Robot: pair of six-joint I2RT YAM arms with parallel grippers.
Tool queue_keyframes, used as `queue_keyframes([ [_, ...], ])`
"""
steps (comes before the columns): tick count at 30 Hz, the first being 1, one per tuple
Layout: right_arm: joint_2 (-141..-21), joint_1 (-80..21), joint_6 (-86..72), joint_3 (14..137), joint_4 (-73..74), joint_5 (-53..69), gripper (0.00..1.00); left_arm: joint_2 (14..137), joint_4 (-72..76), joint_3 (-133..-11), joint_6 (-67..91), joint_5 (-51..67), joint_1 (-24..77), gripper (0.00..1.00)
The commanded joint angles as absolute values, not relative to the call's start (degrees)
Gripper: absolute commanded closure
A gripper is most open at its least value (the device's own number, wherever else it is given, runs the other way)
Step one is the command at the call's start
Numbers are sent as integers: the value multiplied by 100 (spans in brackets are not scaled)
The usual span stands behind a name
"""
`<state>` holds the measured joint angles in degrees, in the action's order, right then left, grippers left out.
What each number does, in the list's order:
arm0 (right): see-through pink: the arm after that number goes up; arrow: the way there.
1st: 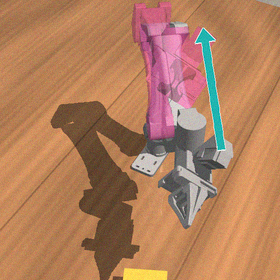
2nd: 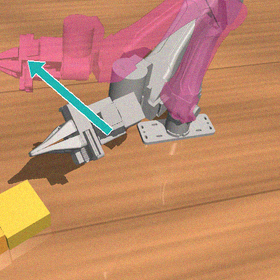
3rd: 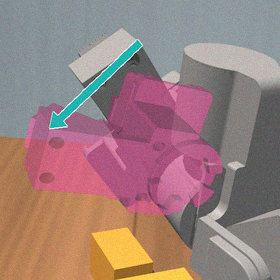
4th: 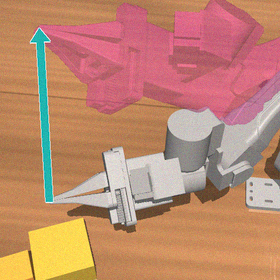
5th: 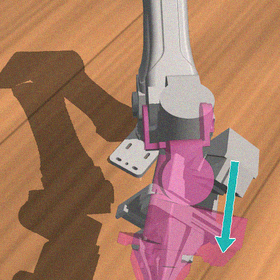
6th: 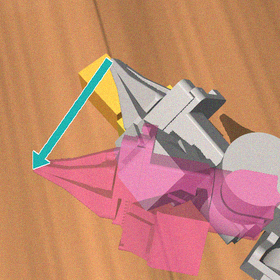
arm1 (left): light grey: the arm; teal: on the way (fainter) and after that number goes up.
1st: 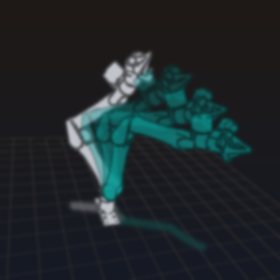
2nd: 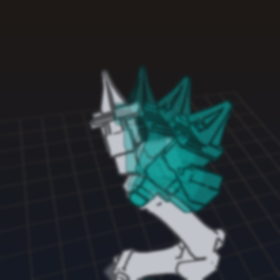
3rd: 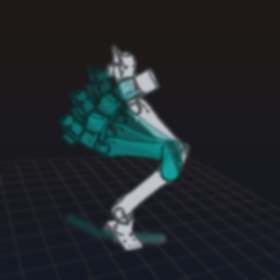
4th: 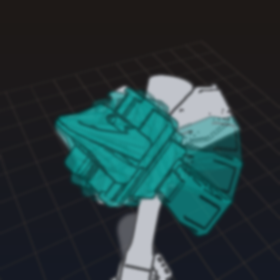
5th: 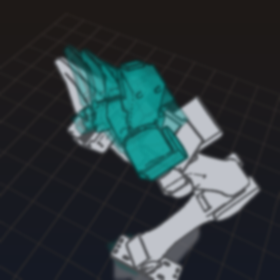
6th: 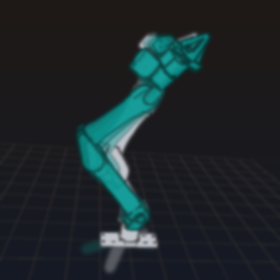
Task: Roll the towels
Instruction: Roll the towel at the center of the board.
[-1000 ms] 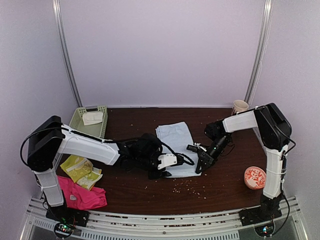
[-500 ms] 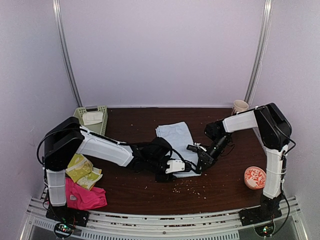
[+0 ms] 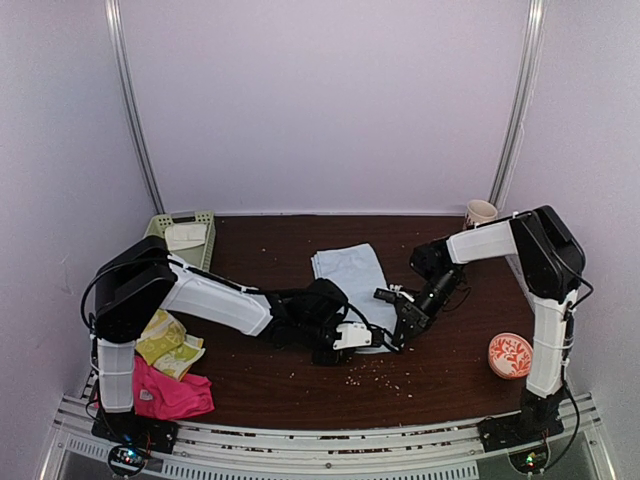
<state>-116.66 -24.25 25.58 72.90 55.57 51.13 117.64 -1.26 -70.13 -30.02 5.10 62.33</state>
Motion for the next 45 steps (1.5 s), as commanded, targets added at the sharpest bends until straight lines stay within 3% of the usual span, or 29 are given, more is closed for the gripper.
queue_keyframes([
  [1,-11000,-2150,2854,7437,5605,4648,71,11830,-338,-7118,-2761,964,6215,100],
  [12,-8695,-1882,3500,5593,3708,4249,52,12397,-876,-7830,-1479,3933,5376,100],
  [18,-8384,-2504,3720,5078,3321,3770,51,12772,-399,-7754,-457,5047,4925,100],
  [25,-8511,-3550,3754,5079,2735,2443,49,13156,-269,-8024,427,5665,4786,100],
  [36,-9318,-4475,3840,5199,1987,1747,45,13346,-721,-8252,499,5818,4729,100],
  [39,-9480,-4533,3808,5203,1859,1635,49,13351,-766,-8251,461,5841,4713,100],
  [45,-9524,-4526,3807,5243,1944,1700,84,13331,-814,-8232,398,5793,4668,100],
])
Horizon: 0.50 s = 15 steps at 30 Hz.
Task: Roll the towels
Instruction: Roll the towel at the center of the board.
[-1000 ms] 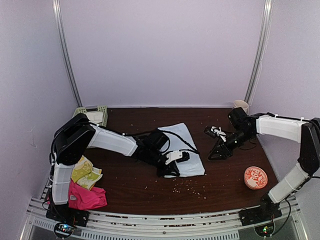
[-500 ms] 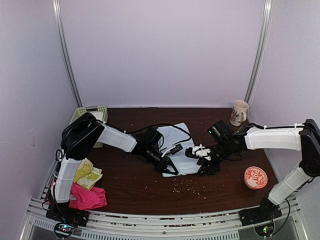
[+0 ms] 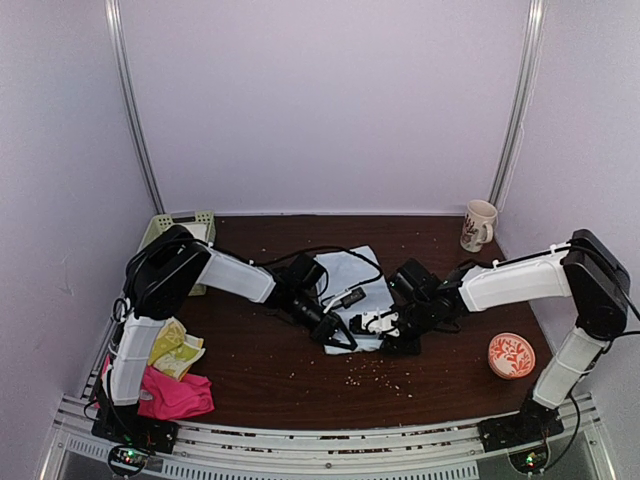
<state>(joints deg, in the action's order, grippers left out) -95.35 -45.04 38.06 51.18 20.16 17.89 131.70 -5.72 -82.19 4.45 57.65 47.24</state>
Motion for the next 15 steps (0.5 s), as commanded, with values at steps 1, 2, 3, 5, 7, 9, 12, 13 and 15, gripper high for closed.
queue_keyframes([
  [1,-9528,-4526,3821,5259,2007,1766,87,13295,-801,-8204,382,5716,4659,99],
  [2,-9545,-4523,3822,5280,2076,1827,89,13234,-737,-8131,378,5600,4658,96],
  [3,-9578,-4491,3830,5308,2161,1925,92,13140,-615,-8024,392,5489,4652,92],
  [5,-9683,-4418,3845,5404,2374,2161,95,12853,-268,-7700,440,5204,4641,82],
  [7,-9826,-4302,3869,5547,2630,2465,96,12392,430,-7111,448,4862,4641,76],
  [9,-10001,-4160,3904,5735,2943,2831,97,11834,1421,-6343,482,4486,4645,70],
  [12,-10266,-3963,3914,6041,3329,3356,97,11289,2451,-5537,350,4143,4674,62],
  [13,-10339,-3906,3912,6121,3434,3503,97,11217,2521,-5422,194,4072,4714,61],
  [15,-10512,-3818,3944,6278,3675,3720,97,11101,2505,-5301,-116,3840,4871,58],
])
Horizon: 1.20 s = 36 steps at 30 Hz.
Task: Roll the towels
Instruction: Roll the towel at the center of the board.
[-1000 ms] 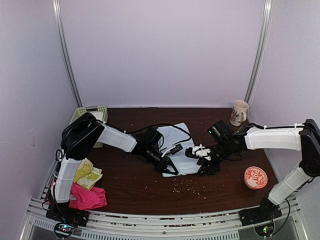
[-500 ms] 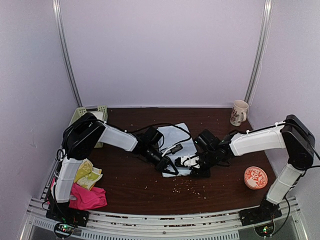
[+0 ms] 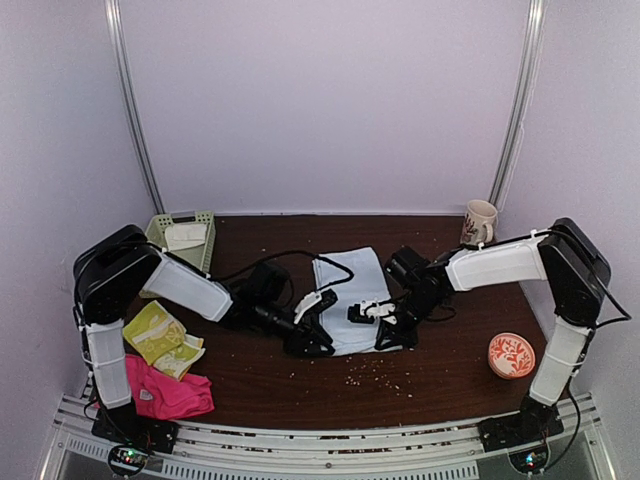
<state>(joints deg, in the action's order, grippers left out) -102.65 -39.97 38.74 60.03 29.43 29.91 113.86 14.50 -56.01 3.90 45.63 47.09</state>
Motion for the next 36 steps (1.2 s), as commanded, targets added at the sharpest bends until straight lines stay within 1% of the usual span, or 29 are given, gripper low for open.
queue_keyframes([
  [1,-10585,-3776,3965,6341,3761,3801,97,11040,2527,-5234,-247,3676,4948,57],
  [6,-10958,-3572,4045,6591,4101,4160,96,10770,2814,-5024,-809,2719,5269,54],
  [9,-11133,-3489,4075,6679,4197,4271,96,10783,2681,-5197,-1311,2356,5460,54],
  [12,-11302,-3401,4106,6772,4283,4375,96,11004,2419,-5492,-1628,2393,5572,55],
  [16,-11444,-3302,4143,6888,4414,4529,95,11300,2389,-5647,-1651,2501,5611,58],
  [20,-11529,-3256,4167,6922,4456,4596,95,11502,2280,-5848,-1672,2538,5648,65],
  [25,-11582,-3210,4240,6948,4546,4653,95,11629,2073,-6016,-1698,2455,5651,67],
  [28,-11588,-3191,4280,6939,4573,4679,94,11744,1882,-6169,-1701,2407,5651,76],
  [31,-11646,-3173,4377,6999,4757,4712,94,11833,1668,-6346,-1652,2484,5651,89],
  [33,-11723,-3173,4628,7096,5040,4762,94,11801,1497,-6415,-1599,2681,5647,96],
  [36,-11832,-3135,4910,7275,5614,4956,94,11730,1122,-6497,-1435,2918,5611,100],
])
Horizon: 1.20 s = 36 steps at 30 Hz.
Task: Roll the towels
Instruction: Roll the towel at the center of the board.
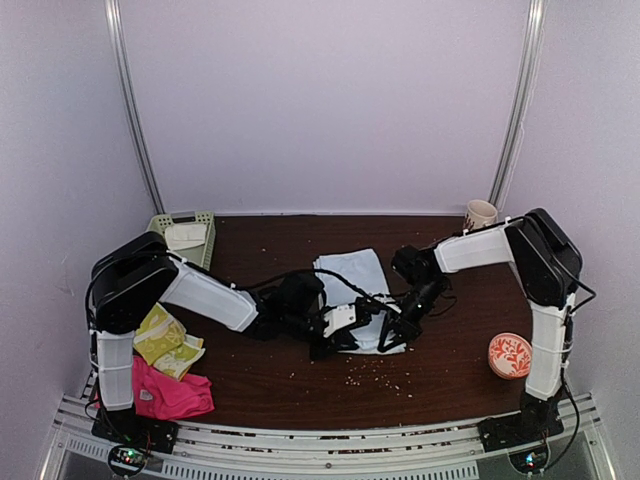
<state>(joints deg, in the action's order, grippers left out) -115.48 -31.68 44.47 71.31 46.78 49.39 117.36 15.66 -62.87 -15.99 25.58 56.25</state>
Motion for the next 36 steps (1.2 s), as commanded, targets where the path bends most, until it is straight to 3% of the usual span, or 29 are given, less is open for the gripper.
queue_keyframes([
  [1,-11883,-3118,5014,7344,5808,5025,94,11704,985,-6511,-1355,2958,5596,100],
  [8,-12677,-2900,5228,7883,6961,5295,93,11838,-67,-6719,-689,3767,5153,100],
  [13,-13331,-2696,5406,8388,7725,5591,94,12112,37,-6789,-130,4345,4856,100],
  [25,-13669,-2602,3560,8932,7202,4940,95,12727,-388,-7111,-44,4009,4836,100],
  [31,-13854,-2619,2814,9267,6928,4309,94,11763,-23,-6323,-406,3482,4852,78],
  [36,-14200,-2620,2719,9632,7271,4103,94,10842,-116,-5969,-838,2303,4958,70],
])
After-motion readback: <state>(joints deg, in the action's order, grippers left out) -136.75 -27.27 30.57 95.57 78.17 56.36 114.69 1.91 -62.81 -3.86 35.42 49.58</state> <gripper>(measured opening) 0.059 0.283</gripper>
